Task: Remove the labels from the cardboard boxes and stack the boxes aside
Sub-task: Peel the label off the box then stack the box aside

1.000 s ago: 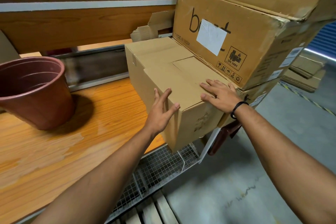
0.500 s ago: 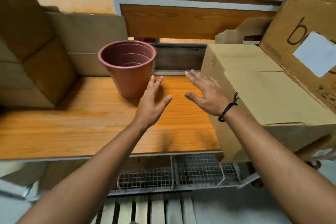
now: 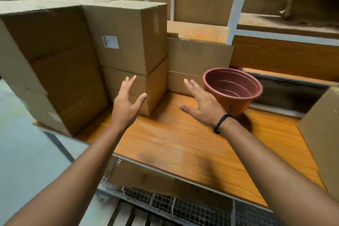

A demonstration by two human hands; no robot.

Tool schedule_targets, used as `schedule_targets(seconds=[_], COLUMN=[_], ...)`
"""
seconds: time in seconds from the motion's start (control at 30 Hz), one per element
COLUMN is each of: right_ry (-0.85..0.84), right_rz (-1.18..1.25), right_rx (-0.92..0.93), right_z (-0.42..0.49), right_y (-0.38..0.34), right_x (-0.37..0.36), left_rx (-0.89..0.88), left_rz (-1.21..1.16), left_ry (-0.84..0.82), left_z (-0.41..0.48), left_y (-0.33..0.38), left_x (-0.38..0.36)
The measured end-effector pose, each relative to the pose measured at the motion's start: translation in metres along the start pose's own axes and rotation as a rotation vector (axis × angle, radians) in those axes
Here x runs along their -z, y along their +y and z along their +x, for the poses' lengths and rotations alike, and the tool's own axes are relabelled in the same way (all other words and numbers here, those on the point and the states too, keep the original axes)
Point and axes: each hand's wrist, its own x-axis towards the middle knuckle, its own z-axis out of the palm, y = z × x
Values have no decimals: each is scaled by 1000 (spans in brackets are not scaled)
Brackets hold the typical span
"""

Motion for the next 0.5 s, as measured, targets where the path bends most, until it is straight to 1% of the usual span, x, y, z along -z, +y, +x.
schedule_targets(seconds=[0.17, 0.3, 0.4, 0.5], right_ry=[111, 192, 261, 292], right_rz=[89, 127, 163, 202], right_rx=[-49, -95, -119, -140], right_z=[82, 138, 184, 228], right_y=[-50, -77, -96, -111], right_x=[-21, -19, -6, 5], left_rx=[-10, -8, -11, -8], left_rz=[-12, -25, 15, 53], left_ry=[79, 69, 59, 57], left_z=[74, 122, 160, 196], left_y=[-39, -51, -53, -51], left_x=[51, 59, 59, 59])
